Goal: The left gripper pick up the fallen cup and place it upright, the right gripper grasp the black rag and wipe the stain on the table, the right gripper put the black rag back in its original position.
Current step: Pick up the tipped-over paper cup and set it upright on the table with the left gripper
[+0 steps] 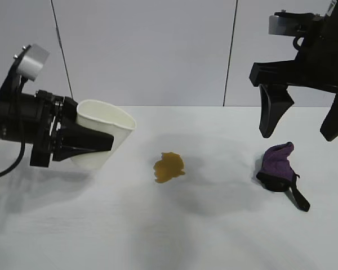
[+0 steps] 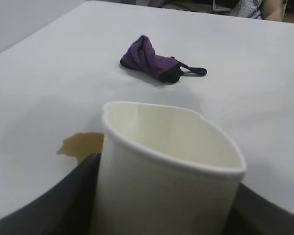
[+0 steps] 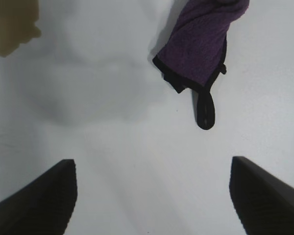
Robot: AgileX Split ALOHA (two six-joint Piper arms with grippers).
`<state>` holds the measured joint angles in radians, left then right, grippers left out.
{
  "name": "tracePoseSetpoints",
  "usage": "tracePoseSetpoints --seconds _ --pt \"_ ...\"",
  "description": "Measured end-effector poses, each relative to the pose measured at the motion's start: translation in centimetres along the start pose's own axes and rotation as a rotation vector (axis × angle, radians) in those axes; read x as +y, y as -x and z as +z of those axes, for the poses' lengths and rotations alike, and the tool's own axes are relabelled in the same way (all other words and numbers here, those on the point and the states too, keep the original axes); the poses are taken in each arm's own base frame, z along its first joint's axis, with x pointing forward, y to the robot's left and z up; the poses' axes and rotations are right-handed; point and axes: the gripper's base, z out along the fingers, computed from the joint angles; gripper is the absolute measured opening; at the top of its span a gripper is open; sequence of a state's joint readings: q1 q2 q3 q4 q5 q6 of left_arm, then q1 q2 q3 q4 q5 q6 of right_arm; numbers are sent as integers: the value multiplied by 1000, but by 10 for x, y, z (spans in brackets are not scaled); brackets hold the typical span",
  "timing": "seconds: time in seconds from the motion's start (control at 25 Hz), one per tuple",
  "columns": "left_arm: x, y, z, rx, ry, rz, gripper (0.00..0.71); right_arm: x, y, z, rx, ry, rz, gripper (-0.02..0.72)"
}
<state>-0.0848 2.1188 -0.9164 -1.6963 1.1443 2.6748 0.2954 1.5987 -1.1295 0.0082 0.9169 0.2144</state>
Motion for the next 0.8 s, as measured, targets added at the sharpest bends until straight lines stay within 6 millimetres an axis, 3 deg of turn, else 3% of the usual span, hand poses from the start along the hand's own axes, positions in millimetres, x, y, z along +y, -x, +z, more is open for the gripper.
tracePoseSetpoints --seconds 0.44,0.64,0.72,0.8 --pt "-4 -35 11 27 -27 0 393 0 0 0 0 0 0 589" --pt "-4 -37 11 30 -26 -5 401 0 0 0 0 0 0 589" --pt "-4 -37 11 30 -26 -5 451 0 0 0 0 0 0 589" --pt "-4 -37 11 29 -26 -4 564 0 0 0 0 0 0 589"
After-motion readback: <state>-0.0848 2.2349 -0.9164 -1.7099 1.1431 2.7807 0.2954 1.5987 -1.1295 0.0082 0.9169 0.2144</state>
